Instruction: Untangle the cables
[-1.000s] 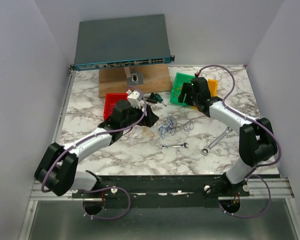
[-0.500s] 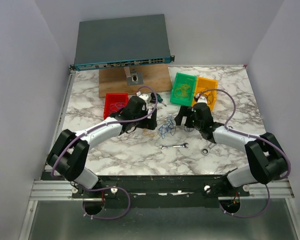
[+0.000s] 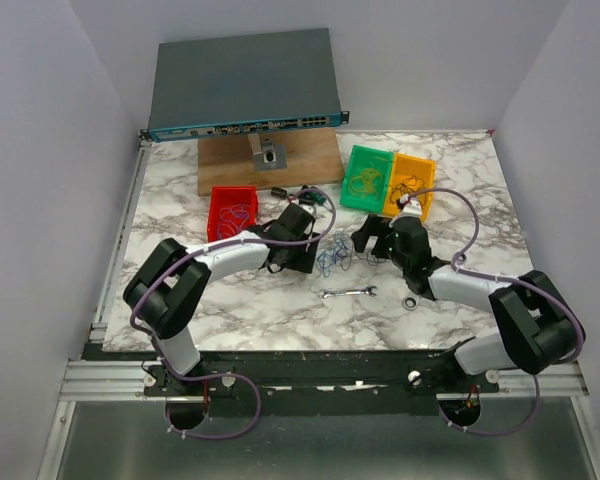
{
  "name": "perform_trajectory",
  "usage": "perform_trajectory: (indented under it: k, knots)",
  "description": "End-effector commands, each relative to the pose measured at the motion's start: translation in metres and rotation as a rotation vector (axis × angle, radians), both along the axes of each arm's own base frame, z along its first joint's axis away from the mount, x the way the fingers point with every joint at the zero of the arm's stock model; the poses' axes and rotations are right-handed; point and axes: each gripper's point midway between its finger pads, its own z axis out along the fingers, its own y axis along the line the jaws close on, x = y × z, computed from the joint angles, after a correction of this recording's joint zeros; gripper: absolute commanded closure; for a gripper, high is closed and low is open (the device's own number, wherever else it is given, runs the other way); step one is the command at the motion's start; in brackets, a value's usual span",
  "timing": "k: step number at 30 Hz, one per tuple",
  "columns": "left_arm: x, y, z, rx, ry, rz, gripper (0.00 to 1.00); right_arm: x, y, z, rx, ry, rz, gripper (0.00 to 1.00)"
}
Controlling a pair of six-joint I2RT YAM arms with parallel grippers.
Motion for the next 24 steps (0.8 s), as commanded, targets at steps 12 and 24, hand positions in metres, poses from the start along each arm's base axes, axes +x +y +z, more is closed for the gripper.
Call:
perform_trajectory:
  k: [12,24]
  knots:
    - [0.022,-0.004,0.063,-0.017,-0.131,0.001,1.0,-0.002,-0.035,0.036,0.032,-0.142,-0.191,0.05]
    - [0.088,-0.126,0.163,-0.414,-0.239,-0.147,1.0,-0.022,-0.097,0.061,0.074,-0.254,-0.49,0.04]
